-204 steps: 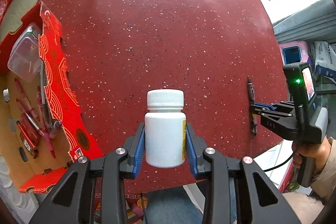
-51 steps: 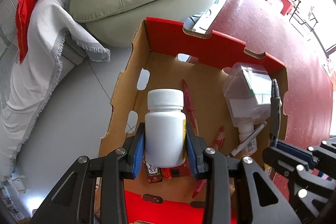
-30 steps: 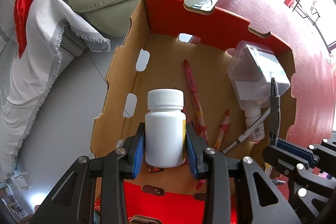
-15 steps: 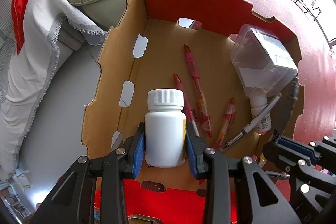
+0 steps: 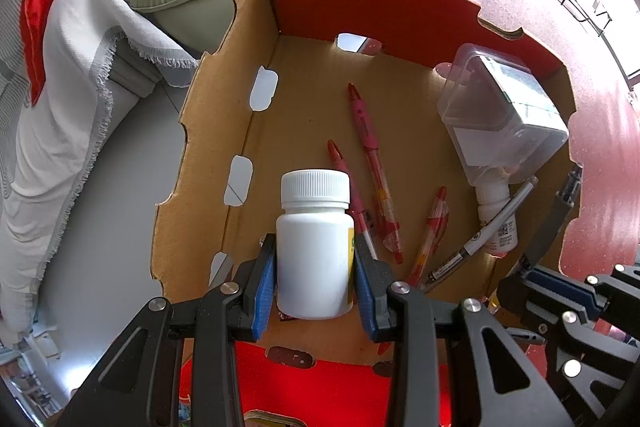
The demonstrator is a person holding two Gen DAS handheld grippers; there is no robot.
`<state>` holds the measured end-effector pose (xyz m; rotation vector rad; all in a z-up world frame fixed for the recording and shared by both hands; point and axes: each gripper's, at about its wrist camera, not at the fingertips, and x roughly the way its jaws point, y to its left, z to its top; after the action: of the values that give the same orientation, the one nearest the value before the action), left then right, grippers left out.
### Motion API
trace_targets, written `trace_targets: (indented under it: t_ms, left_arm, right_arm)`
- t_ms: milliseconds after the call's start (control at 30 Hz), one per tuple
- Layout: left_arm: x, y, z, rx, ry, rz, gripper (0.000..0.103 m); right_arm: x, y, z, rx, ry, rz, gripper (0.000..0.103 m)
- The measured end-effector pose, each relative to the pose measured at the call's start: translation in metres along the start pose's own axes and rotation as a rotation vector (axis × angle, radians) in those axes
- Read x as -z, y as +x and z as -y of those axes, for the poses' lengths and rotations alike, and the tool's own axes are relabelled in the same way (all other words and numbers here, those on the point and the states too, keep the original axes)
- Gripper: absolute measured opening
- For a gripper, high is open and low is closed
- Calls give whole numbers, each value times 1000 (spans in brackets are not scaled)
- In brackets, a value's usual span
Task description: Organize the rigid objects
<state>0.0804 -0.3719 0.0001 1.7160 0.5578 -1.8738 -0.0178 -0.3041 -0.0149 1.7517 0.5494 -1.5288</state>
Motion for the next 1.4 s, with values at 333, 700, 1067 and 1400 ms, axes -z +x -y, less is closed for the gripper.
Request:
trace_targets:
  t_ms: [333,700,1067,1400]
  left_arm:
    - [-5,9,1,-22,-12,-8,74]
    - [-3,12,-14,-52,-24,-14,102]
    - [-1,-42,-13,-5,-27,145,103]
    - [11,-58,-11,-3,-72,95,102]
  right_arm:
    - [-8,3,-2,15,-11,-7,11]
    - [0,-21,7,123,-39,79,89]
    - [27,-51,12,83,-61,124,89]
    - [48,-60,4,38,-83,122,103]
